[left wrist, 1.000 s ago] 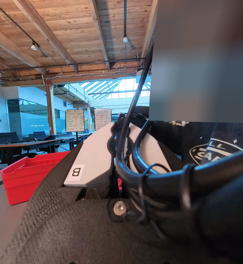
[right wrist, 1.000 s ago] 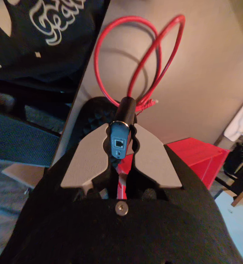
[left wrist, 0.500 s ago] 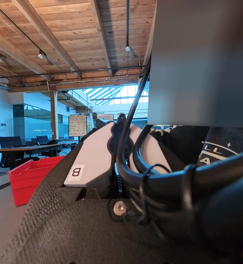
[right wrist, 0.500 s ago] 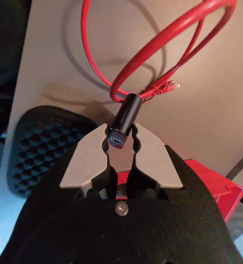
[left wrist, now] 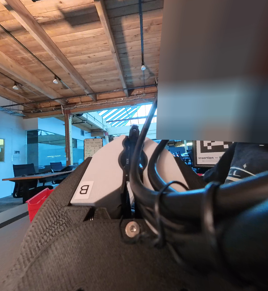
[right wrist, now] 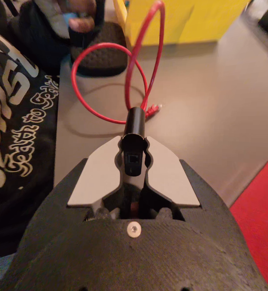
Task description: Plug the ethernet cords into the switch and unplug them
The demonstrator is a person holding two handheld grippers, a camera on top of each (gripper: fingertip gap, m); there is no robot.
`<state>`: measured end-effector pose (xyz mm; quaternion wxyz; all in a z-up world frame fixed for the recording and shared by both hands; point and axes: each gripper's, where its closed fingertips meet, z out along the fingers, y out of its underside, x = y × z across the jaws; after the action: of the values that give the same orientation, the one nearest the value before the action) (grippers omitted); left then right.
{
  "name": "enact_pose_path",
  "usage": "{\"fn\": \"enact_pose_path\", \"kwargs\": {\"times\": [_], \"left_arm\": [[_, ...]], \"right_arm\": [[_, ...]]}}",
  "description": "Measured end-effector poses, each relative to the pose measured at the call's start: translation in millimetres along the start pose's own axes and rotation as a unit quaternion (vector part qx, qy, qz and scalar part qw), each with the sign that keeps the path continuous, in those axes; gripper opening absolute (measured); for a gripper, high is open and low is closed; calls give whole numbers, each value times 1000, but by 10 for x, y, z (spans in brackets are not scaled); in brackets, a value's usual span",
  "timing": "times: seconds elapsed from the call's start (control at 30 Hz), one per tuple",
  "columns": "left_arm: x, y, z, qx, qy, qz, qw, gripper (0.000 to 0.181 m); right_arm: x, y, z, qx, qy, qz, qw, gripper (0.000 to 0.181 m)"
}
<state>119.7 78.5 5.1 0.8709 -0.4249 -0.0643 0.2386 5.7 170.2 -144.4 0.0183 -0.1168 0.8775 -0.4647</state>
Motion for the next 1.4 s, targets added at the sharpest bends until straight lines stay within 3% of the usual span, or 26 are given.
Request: {"fn": "enact_pose_path", "kwargs": {"times": [0.17,0.2,0.27,0.3,0.33,0.37,0.4,0.5,0.7,0.8,0.97,1.03,1.3,1.4], "left_arm": [[9,53,27,-5,3,-3,1000,13],[11,62,32,-6,4,-5,1000,12],[12,71,38,-8,4,-6,1000,13],[11,71,39,-7,5,-5,1000,12],[9,71,40,-6,5,-7,1000,12],[5,72,42,-6,5,-9,1000,13],[5,74,39,-9,4,-9,1000,13],[-2,43,3,-15,-4,15,1000,13],[-49,21,-39,-11,-10,2,1000,12],[20,50,-9,-10,8,-1,1000,13],[112,170,40,-24,32,-12,999,12],[147,250,60,-34,40,-20,998,12],[99,567,68,-117,31,-44,992,13],[136,753,52,-174,40,-12,984,12]], "right_arm": [[31,353,-95,-87,14,100,991,24],[13,380,-104,-112,4,105,988,32],[-9,377,-82,-172,-4,108,979,78],[-17,372,-37,-203,-11,94,975,86],[-33,400,31,-236,-24,78,968,77],[-90,466,89,-279,-54,80,956,46],[-40,567,119,-328,-44,84,940,31],[41,620,142,-373,-29,63,925,27],[97,563,160,-324,23,4,946,27],[192,431,118,-284,89,-14,954,26],[441,71,-100,-234,261,-100,931,26],[454,-81,-132,-208,298,-138,921,26],[184,-661,-26,-51,325,-266,906,26],[66,-797,28,-16,322,-294,900,26]]}}
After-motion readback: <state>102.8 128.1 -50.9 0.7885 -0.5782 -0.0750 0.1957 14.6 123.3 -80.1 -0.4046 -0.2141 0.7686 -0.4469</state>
